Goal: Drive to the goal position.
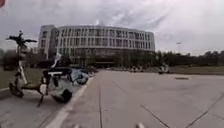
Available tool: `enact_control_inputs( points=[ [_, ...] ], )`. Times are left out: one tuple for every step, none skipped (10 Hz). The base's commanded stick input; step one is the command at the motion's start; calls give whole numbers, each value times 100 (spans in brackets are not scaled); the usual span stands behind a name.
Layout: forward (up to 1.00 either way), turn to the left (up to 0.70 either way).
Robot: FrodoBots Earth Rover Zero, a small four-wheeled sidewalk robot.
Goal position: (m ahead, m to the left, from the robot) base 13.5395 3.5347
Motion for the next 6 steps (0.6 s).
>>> enact_control_inputs(
  points=[
    [45,0],
    [45,0],
    [45,0],
    [45,0],
    [45,2],
    [45,22]
  ],
)
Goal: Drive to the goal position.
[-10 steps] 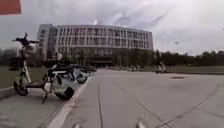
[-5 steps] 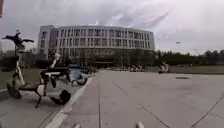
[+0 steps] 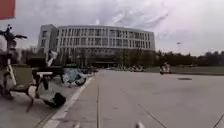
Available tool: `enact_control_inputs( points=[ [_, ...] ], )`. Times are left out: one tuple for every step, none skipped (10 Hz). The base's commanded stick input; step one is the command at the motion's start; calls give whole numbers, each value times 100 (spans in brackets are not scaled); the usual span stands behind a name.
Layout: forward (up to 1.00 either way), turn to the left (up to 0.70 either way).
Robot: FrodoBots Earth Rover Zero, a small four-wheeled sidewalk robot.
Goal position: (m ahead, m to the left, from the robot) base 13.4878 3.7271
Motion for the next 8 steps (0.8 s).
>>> enact_control_inputs(
  points=[
    [45,27],
    [45,8],
    [45,0],
    [45,0],
    [45,0],
    [45,0],
    [45,0],
    [45,0]
  ],
)
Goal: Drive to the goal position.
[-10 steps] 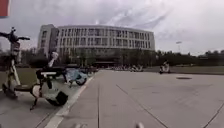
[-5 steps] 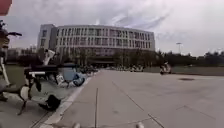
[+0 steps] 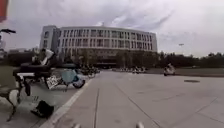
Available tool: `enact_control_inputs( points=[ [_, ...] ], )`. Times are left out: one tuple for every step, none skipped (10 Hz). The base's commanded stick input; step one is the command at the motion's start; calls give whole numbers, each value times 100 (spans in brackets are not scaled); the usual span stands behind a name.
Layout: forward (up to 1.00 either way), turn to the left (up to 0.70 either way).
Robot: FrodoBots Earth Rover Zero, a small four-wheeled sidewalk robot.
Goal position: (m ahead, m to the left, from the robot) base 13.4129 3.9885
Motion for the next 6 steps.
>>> enact_control_inputs(
  points=[
    [45,0],
    [45,0],
    [45,0],
    [45,0],
    [45,0],
    [45,0]
  ],
)
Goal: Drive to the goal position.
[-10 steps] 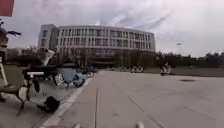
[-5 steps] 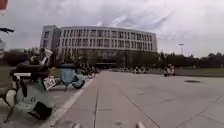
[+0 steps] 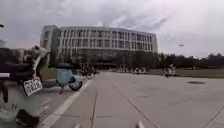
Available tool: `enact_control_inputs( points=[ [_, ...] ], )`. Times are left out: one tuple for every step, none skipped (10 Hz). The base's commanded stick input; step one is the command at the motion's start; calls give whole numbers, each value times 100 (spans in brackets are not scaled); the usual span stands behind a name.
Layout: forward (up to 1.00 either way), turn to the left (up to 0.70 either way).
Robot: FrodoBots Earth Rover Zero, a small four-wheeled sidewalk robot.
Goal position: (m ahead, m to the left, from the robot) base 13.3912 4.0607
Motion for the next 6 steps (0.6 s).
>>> enact_control_inputs(
  points=[
    [45,0],
    [45,0],
    [45,0],
    [45,0],
    [45,0],
    [45,0]
  ],
)
